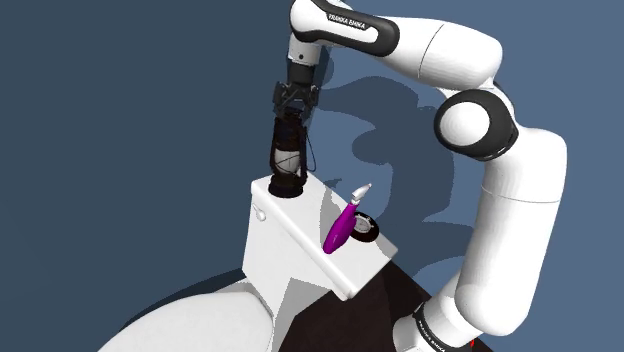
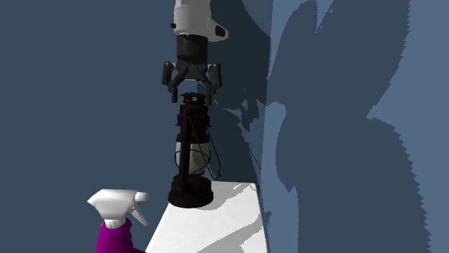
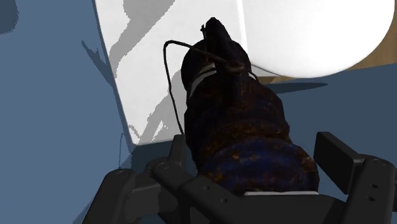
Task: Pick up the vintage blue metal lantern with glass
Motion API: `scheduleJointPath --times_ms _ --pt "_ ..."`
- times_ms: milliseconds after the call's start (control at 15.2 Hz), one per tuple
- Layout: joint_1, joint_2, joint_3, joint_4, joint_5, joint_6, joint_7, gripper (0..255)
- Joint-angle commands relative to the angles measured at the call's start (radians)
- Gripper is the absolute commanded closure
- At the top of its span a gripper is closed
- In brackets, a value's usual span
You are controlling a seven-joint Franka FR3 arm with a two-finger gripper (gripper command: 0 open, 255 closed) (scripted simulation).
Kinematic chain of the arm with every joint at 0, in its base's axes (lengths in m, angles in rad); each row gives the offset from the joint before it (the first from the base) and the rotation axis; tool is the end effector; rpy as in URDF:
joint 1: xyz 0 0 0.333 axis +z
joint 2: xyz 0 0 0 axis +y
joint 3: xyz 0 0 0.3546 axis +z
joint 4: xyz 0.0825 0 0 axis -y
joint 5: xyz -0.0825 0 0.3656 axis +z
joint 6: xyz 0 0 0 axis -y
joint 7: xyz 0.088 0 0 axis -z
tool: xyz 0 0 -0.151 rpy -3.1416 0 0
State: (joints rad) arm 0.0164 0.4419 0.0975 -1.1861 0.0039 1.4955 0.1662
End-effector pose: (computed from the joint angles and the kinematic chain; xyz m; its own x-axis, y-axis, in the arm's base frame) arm 0.6600 0.0621 0.5195 0.9891 -0.0567 -0.1359 -0.0604 -0.9979 -0.0234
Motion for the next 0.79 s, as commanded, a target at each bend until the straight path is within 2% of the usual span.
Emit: scheduleJointPath --times_ms 0,396,528,594,660,726 --pt "0.003 0.061 -0.001 0.038 -0.002 0.008 -0.001 0" --pt "0.000 0.047 -0.002 -0.072 -0.001 0.104 -0.004 0" --pt "0.000 0.047 -0.002 -0.072 -0.001 0.104 -0.004 0" --pt "-0.006 0.021 -0.004 -0.119 0.001 0.124 -0.011 255" --pt "0.000 0.025 -0.001 -0.113 0.001 0.123 -0.003 255" --pt "-0.002 0.048 -0.003 -0.063 -0.001 0.096 -0.008 255"
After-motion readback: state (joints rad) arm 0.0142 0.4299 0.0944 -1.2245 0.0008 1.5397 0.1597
